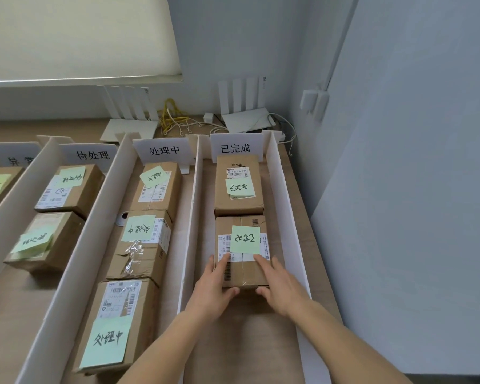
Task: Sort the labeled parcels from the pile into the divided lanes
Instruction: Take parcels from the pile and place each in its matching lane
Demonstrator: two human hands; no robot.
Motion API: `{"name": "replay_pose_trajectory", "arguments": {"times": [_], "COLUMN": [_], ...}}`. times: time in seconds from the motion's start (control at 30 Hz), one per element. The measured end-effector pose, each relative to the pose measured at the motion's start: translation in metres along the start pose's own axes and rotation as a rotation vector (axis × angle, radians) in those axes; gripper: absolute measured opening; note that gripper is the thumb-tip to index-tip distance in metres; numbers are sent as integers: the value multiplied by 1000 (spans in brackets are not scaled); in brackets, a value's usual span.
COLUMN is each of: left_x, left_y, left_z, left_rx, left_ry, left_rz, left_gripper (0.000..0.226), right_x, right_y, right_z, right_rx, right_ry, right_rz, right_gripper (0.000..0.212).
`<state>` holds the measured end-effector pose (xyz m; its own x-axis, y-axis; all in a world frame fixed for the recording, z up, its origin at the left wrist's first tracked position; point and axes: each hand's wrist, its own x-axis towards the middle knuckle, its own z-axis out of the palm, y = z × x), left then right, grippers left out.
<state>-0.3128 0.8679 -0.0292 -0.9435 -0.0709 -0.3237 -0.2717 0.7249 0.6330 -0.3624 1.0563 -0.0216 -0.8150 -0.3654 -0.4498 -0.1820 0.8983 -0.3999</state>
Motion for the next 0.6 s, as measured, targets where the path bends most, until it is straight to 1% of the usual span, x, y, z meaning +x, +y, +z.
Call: {"name": "replay_pose_trajectory", "arguments": {"times": [0.07,0.13,0.27,0.43,0.5,0.6], "left_x": [-2,-11,-26,-59,-79,-115], "left_y": [6,18,48,100,116,131], "left_z": [-3,-16,-61,-155,-198,-263], "left_rx": [59,117,178,271,309,354], "left_ry": [-12,-5,64,213,285,405], "left_rz": [-21,-6,49,105,121,135], "left_gripper": [91,89,82,75,75,75], "right_x": [-2,-15,-41,-78,-94,-121], "right_y": [0,-7,-31,-91,-123,-176], "right_z": [-6,-20,-70,-156,-188,-231], "right_rx": [-58,-99,-194,-322,-396,-443], "right_ry": [-3,-11,44,176,210,257], "right_rz": [18,27,-25,-136,-177,-242], "right_gripper": [79,79,79,78,79,78]}}
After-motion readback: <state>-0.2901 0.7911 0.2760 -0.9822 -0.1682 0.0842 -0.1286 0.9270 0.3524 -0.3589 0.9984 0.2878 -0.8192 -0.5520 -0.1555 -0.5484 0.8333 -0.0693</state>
